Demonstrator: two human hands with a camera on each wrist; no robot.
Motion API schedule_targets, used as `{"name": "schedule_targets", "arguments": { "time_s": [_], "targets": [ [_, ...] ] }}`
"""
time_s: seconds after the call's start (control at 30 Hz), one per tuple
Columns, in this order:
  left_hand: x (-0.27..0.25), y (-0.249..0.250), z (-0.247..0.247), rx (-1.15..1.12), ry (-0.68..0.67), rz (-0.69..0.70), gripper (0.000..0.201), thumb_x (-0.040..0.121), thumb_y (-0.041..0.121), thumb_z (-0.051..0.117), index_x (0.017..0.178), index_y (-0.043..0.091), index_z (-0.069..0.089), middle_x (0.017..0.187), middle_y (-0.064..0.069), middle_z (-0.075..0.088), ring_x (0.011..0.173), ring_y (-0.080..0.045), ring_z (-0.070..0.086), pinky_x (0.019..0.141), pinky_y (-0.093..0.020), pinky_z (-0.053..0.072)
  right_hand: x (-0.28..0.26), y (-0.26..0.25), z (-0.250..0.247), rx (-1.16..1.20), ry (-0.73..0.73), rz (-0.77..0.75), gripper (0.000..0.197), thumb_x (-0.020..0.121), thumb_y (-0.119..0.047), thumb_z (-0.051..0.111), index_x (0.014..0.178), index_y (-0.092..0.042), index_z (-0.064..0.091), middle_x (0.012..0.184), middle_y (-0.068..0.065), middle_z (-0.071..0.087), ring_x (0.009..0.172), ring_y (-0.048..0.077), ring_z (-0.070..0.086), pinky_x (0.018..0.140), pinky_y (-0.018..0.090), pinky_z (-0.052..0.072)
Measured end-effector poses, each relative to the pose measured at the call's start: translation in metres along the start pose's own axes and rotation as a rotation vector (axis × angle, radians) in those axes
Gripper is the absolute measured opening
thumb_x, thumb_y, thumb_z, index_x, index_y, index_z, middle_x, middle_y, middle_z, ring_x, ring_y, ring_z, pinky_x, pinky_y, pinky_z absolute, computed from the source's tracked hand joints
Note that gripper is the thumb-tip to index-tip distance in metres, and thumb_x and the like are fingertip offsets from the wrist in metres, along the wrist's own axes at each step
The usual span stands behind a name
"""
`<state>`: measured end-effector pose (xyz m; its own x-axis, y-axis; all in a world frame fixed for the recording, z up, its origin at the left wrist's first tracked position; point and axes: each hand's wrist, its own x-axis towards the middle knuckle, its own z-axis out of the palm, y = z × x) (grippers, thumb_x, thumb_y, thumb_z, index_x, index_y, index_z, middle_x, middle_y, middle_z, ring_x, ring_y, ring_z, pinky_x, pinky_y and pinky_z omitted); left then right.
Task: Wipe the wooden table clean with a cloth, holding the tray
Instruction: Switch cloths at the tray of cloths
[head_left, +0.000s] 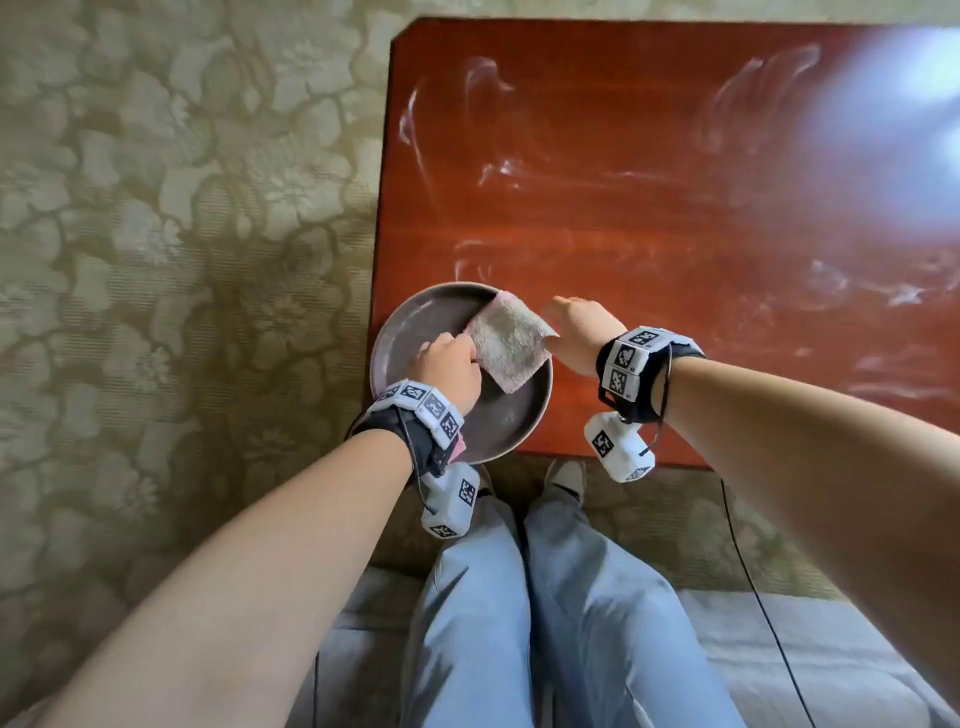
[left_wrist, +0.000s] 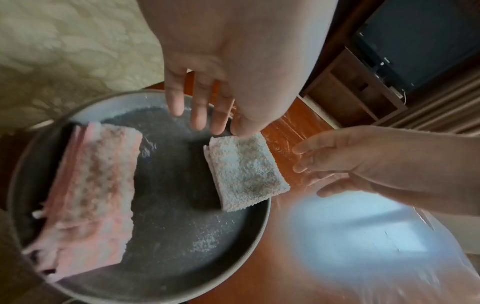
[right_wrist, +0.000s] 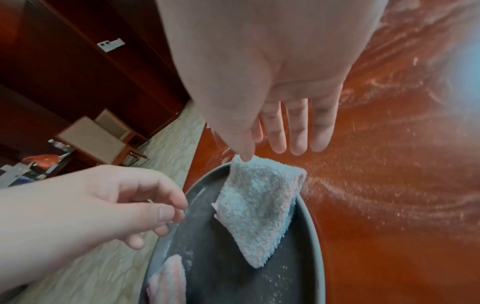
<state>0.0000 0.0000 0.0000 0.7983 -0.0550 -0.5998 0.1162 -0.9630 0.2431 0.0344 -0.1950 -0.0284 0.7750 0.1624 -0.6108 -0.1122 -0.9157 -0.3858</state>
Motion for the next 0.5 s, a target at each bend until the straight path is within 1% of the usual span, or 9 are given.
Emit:
{"name": "schedule_targets", "arguments": {
  "time_s": [0.03,0.1,0.2,0.27,0.33,0.4,0.47,0.5],
  "targets": [
    [0.005,-0.002,0.006,-0.032,0.010,-0.007,0.019,0.097,0.021,0.049,0.108,0.018,0.063,0.113,-0.007,0.058,0.108,-0.033,0.054,0.096,-0.047,0.046,0.006,0.000,0.006,0.022,0.016,0.009,0.042,0.091,-0.025,0.058,0.131,-0.015,0.052,0.123,0.010,0.058,0.113,0.030,0.056,0.090,0.038,0.049],
    [0.018,-0.009,0.021,-0.051,0.047,-0.005,0.018,0.096,0.022,0.050,0.107,0.020,0.064,0.114,-0.006,0.059,0.108,-0.033,0.053,0.095,-0.048,0.047,0.017,0.003,0.017,0.074,0.073,0.041,0.038,0.091,-0.025,0.056,0.127,-0.012,0.055,0.119,0.010,0.058,0.109,0.031,0.057,0.088,0.035,0.048],
    [0.022,-0.011,0.034,0.023,0.052,0.064,0.021,0.098,0.024,0.050,0.113,0.021,0.064,0.120,-0.003,0.059,0.114,-0.030,0.050,0.098,-0.044,0.044,0.026,0.002,0.029,0.139,0.118,0.066,0.040,0.090,-0.025,0.056,0.128,-0.011,0.057,0.119,0.011,0.061,0.107,0.030,0.059,0.088,0.033,0.046],
    [0.023,-0.012,0.039,0.043,0.088,0.104,0.020,0.098,0.025,0.050,0.114,0.022,0.063,0.123,-0.001,0.058,0.116,-0.029,0.049,0.099,-0.044,0.042,0.032,0.002,0.033,0.151,0.141,0.066,0.038,0.090,-0.026,0.057,0.125,-0.011,0.059,0.117,0.012,0.061,0.105,0.031,0.059,0.087,0.033,0.047],
    [0.025,-0.015,0.047,0.022,0.082,0.098,0.018,0.097,0.025,0.052,0.113,0.023,0.061,0.122,-0.002,0.058,0.114,-0.029,0.050,0.098,-0.046,0.044,0.037,0.003,0.036,0.202,0.144,0.101,0.038,0.088,-0.027,0.060,0.123,-0.013,0.062,0.116,0.011,0.063,0.103,0.029,0.060,0.085,0.035,0.051],
    [0.026,-0.015,0.050,-0.012,0.075,0.098,0.019,0.096,0.025,0.054,0.114,0.023,0.059,0.120,-0.002,0.059,0.113,-0.028,0.051,0.095,-0.046,0.046,0.039,0.002,0.039,0.235,0.149,0.130,0.033,0.088,-0.026,0.060,0.119,-0.015,0.064,0.111,0.008,0.066,0.096,0.026,0.062,0.078,0.033,0.052],
    [0.026,-0.015,0.053,-0.025,0.069,0.094,0.020,0.096,0.024,0.054,0.115,0.022,0.059,0.120,-0.002,0.059,0.113,-0.028,0.051,0.093,-0.046,0.047,0.039,0.002,0.042,0.229,0.154,0.150,0.025,0.090,-0.018,0.054,0.112,-0.014,0.065,0.106,0.008,0.067,0.087,0.024,0.060,0.071,0.030,0.048],
    [0.026,-0.014,0.053,-0.030,0.061,0.093,0.020,0.096,0.024,0.054,0.116,0.022,0.059,0.120,-0.003,0.059,0.113,-0.028,0.051,0.093,-0.045,0.047,0.038,0.001,0.043,0.230,0.157,0.156,0.024,0.089,-0.015,0.052,0.108,-0.014,0.066,0.103,0.008,0.067,0.085,0.024,0.059,0.069,0.029,0.047]
  ]
}}
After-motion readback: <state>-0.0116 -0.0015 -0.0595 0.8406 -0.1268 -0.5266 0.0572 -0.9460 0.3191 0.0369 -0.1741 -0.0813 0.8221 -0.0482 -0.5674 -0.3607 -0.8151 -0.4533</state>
